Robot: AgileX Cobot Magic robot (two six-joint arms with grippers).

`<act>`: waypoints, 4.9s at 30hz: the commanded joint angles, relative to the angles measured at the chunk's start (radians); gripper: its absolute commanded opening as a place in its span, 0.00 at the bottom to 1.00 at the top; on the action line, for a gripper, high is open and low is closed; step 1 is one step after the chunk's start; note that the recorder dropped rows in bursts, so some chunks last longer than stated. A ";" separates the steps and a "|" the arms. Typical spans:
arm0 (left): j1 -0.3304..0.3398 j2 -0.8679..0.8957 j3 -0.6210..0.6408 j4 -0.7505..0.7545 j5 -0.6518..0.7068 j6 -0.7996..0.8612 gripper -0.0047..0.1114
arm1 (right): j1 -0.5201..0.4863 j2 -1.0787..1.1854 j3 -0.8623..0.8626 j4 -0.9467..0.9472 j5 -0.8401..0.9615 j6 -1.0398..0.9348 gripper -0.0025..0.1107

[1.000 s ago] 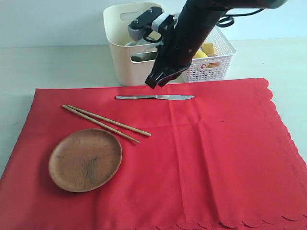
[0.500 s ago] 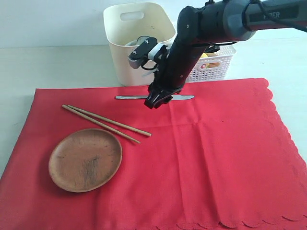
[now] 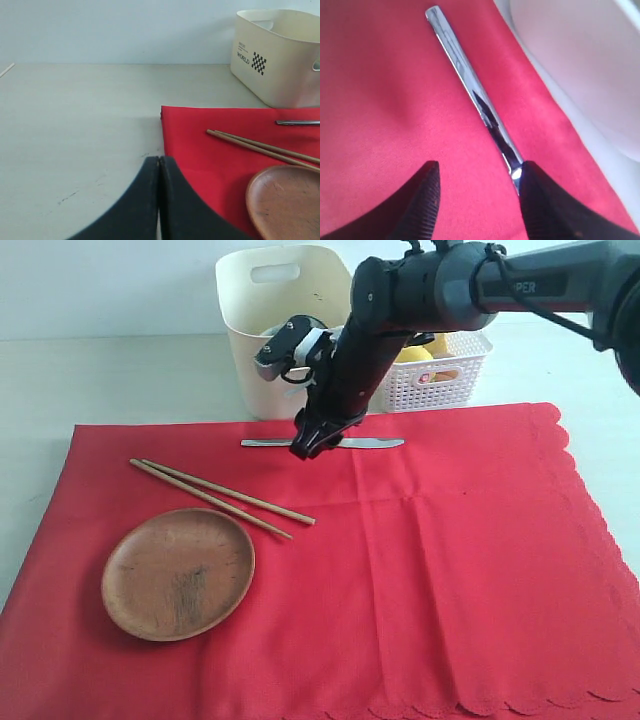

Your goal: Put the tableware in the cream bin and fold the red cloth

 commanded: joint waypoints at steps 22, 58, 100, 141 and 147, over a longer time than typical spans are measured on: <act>0.002 -0.006 0.003 0.007 -0.005 -0.002 0.04 | 0.001 0.100 -0.093 -0.152 -0.014 0.115 0.45; 0.002 -0.006 0.003 0.007 -0.005 -0.002 0.04 | 0.001 -0.124 -0.105 0.289 0.218 -0.233 0.02; 0.002 -0.006 0.003 0.007 -0.005 -0.002 0.04 | 0.063 0.119 -0.100 0.040 0.103 -0.135 0.02; 0.002 -0.006 0.003 0.007 -0.005 -0.002 0.04 | 0.018 -0.172 -0.100 0.172 -0.468 -0.118 0.02; 0.002 -0.006 0.003 0.007 -0.005 -0.002 0.04 | 0.013 -0.170 -0.100 0.186 -0.561 -0.118 0.02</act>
